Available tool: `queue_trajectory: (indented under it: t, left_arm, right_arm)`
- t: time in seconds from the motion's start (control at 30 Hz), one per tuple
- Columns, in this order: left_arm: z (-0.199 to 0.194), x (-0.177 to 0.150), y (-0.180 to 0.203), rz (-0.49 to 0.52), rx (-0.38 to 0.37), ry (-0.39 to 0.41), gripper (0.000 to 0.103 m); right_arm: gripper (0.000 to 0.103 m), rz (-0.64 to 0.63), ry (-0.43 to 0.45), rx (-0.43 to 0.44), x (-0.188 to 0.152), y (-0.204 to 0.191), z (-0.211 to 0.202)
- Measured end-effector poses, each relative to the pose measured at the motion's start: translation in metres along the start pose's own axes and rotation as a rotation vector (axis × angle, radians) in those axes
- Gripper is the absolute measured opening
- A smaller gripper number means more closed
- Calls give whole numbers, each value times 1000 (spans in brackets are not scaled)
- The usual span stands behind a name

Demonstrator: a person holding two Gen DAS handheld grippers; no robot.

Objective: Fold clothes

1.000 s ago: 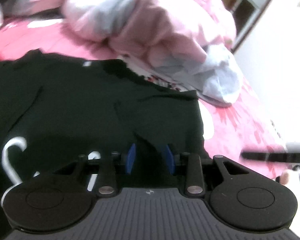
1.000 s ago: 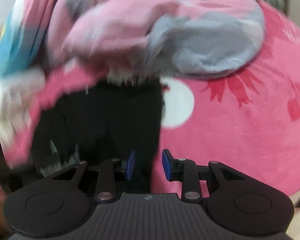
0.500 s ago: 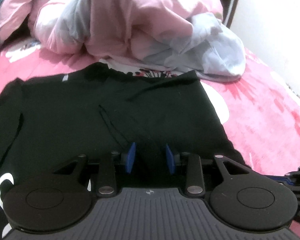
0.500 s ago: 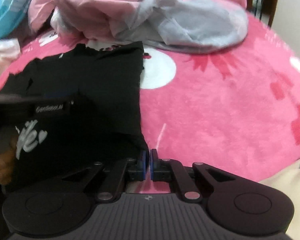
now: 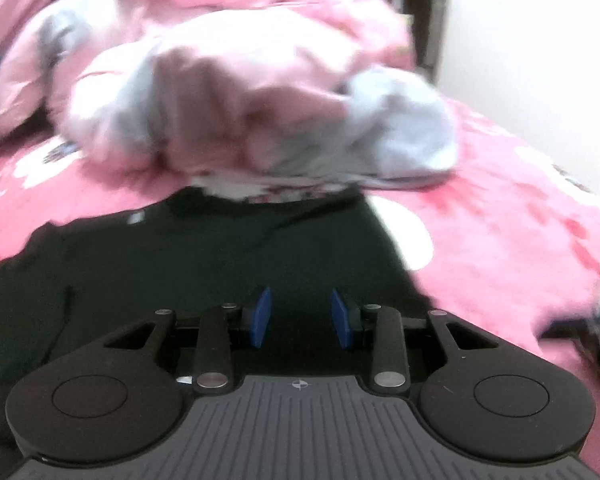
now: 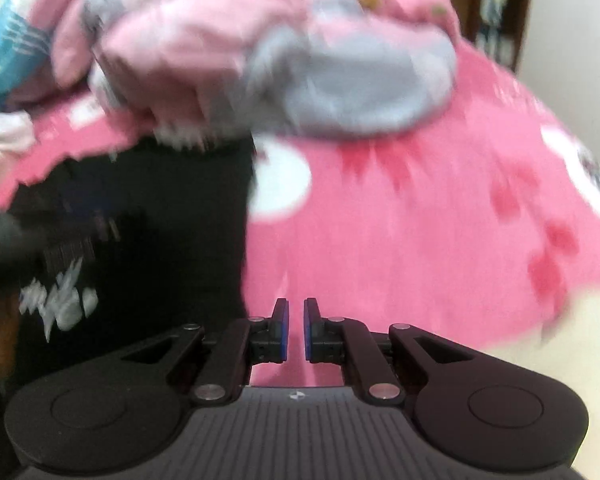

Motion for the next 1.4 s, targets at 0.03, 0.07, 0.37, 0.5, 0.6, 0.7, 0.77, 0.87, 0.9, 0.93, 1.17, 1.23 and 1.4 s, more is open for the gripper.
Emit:
queue_trajectory:
  t: [0.03,0.07,0.37,0.5,0.6,0.7,0.77,0.87,0.9,0.93,1.17,1.23,1.4]
  left_arm:
    - [1,-5,10,33,-37,-13,33]
    - [2,-11,20,69,-68,-26,33]
    - [10,-44,38,128,-89,-70,33]
    - [11,-47,36,123,-96,-71,33]
    - [11,-47,34,124,-105,-70,33]
    - [11,-48,33,119,-113,-67,33]
    - [10,-50,31,122,-118,-62,33]
    - [9,-51,29,128,-129,-64,33]
    - [7,-51,27,125,-133,-71,33]
    - [5,-50,26,114,-138,-79,33]
    - [-5,-54,13,22,-166,-127,33]
    - [-6,-55,12,12,-169,-128,33]
    - [-6,-55,12,-9,-159,-131,33]
  right_arm:
    - [7,-22,26,24,12,0,5]
    - [7,-41,45,54,24,0,14]
    - [4,-138,24,225,89,-6,152]
    - [5,-82,137,143,116,15,163]
    - [6,-18,153,172,116,26,146]
    - [6,-40,125,278,107,14,127]
    - [6,-57,83,316,100,9,134]
    - [6,-56,55,173,100,26,166]
    - [6,-14,73,171,103,33,167]
    - [7,22,96,137,107,39,161]
    - [8,-167,60,409,89,-23,99]
    - [8,-242,-51,553,74,-56,116]
    - [5,-149,-145,589,70,-73,181]
Point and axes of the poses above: each gripper's, at about its wrist camera, not at the fingertips, and z roughly the way its jaws point, y to its right, x to its top, the point moved 8 cm from there along z, roughly the way its jaws point, and after that the axes turned 12 degrees about x, right-handed, at the moved point
